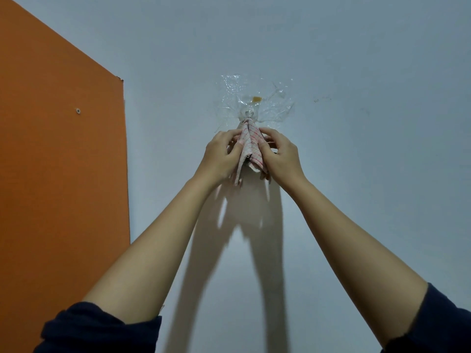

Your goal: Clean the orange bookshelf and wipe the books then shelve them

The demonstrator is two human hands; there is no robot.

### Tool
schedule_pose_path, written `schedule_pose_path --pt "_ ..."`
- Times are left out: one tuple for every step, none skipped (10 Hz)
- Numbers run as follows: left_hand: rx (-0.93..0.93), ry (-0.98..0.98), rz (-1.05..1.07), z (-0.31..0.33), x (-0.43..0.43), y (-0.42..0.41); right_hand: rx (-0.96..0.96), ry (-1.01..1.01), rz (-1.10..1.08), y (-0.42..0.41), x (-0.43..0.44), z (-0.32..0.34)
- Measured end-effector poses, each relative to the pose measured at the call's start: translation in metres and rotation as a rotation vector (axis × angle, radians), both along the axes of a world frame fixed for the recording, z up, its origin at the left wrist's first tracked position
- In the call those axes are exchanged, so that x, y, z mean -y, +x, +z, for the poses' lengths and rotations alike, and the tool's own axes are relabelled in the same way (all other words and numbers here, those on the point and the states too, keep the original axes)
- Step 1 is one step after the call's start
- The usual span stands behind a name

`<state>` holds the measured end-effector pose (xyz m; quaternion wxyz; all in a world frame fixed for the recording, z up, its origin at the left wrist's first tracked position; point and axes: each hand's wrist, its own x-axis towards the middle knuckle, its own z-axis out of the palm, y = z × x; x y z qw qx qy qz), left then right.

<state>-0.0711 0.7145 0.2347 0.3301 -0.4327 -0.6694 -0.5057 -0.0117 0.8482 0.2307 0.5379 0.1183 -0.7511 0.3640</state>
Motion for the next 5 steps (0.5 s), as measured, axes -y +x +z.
schedule_pose_path --pt "-0.058 -0.078 0.101 -0.005 0.005 0.007 0.028 0.017 -0.048 0.006 -0.001 -0.004" --pt "-0.099 -0.139 0.201 -0.016 0.009 0.014 0.059 0.07 -0.107 0.01 -0.001 -0.014" --pt "-0.127 -0.19 0.289 -0.036 0.013 0.018 0.096 0.099 -0.135 0.017 0.0 -0.032" --pt "-0.153 -0.217 0.404 -0.062 0.018 0.023 0.097 0.117 -0.178 0.022 0.0 -0.054" --pt "-0.189 -0.167 0.47 -0.098 0.021 0.028 0.138 0.05 -0.216 0.025 0.002 -0.084"
